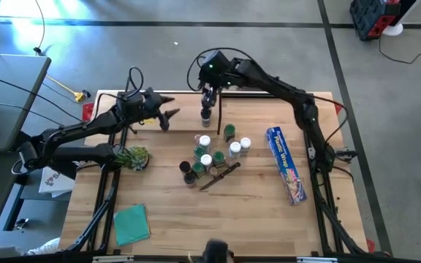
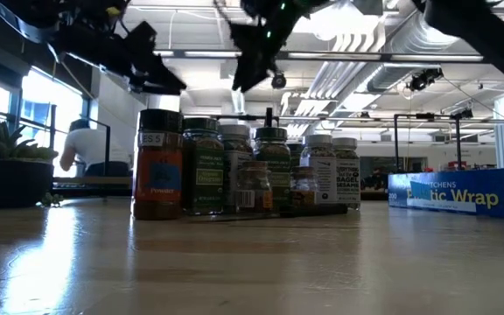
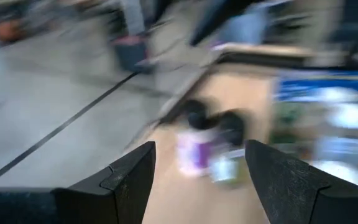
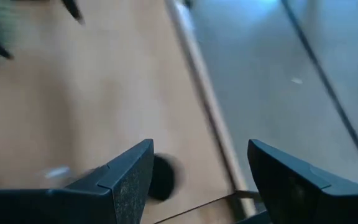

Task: Shelf spices
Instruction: Put the black lid seasoning bottle on the shelf

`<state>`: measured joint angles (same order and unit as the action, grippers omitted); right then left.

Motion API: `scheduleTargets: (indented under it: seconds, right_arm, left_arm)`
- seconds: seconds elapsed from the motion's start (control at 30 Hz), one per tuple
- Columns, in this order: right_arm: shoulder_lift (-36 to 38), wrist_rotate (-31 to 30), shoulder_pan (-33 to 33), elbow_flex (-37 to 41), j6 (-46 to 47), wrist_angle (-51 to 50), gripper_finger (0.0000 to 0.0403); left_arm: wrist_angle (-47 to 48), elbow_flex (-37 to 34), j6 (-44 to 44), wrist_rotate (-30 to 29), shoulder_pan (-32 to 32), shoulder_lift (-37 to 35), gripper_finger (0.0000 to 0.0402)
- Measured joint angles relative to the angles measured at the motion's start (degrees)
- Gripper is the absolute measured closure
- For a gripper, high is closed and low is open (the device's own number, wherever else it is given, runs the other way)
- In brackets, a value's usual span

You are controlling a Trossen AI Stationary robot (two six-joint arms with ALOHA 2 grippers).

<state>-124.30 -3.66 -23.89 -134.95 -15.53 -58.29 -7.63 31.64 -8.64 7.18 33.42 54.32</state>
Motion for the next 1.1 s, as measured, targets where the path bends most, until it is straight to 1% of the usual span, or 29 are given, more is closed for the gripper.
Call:
scheduleTargets:
  seconds: [0.1,0.17,0.23,0.33,0.43,0.53,0.67,0.73,0.83,0.93,1.03,1.1]
  right_arm:
    - [3.2,5.7,2.6,0.0,0.3,-5.8,0.0148]
    - [4.9,7.4,5.3,0.0,1.7,-9.1,0.0148]
    - [6.1,7.0,8.8,0.0,2.7,-11.9,0.0148]
    - [6.5,4.8,14.9,0.1,5.0,-14.8,0.0148]
    - [6.5,2.1,21.6,1.8,8.0,-13.7,0.0148]
    - [6.6,-1.2,28.1,5.7,10.6,-8.1,0.0148]
    - [6.5,-6.1,35.2,13.4,14.1,3.4,0.0148]
    - [6.5,-8.9,37.6,18.1,15.7,11.3,0.0148]
    - [6.5,-13.3,39.8,24.8,19.4,21.5,0.0148]
    - [6.5,-14.7,40.5,30.5,24.8,30.5,0.0148]
    - [6.5,-17.9,40.2,34.6,30.3,35.0,0.0148]
    - [6.5,-18.5,39.6,37.1,31.0,37.0,0.0148]
  left_arm:
    - [1.0,0.5,-2.8,8.3,-4.1,-3.9,0.0157]
    - [1.5,0.5,-4.0,9.8,-7.5,-7.1,0.0157]
    - [1.7,0.5,-4.6,10.2,-11.2,-10.3,0.0157]
    - [2.0,0.5,-5.0,10.3,-17.1,-14.6,0.0157]
    - [1.8,0.5,-5.0,9.6,-22.7,-17.9,0.0157]
    - [3.0,1.4,-5.0,5.8,-27.7,-19.6,0.0157]
    - [5.2,4.2,-4.5,3.3,-33.9,-19.0,0.0157]
    - [5.3,5.2,-4.3,1.9,-36.7,-18.3,0.0157]
    - [6.0,6.7,-3.9,-1.9,-40.4,-17.7,0.0157]
    - [11.9,10.7,-2.0,-7.1,-43.8,-17.9,0.0157]
    - [16.9,14.9,1.9,-11.4,-46.5,-18.7,0.0157]
    - [18.3,15.3,4.4,-12.6,-47.8,-19.1,0.0157]
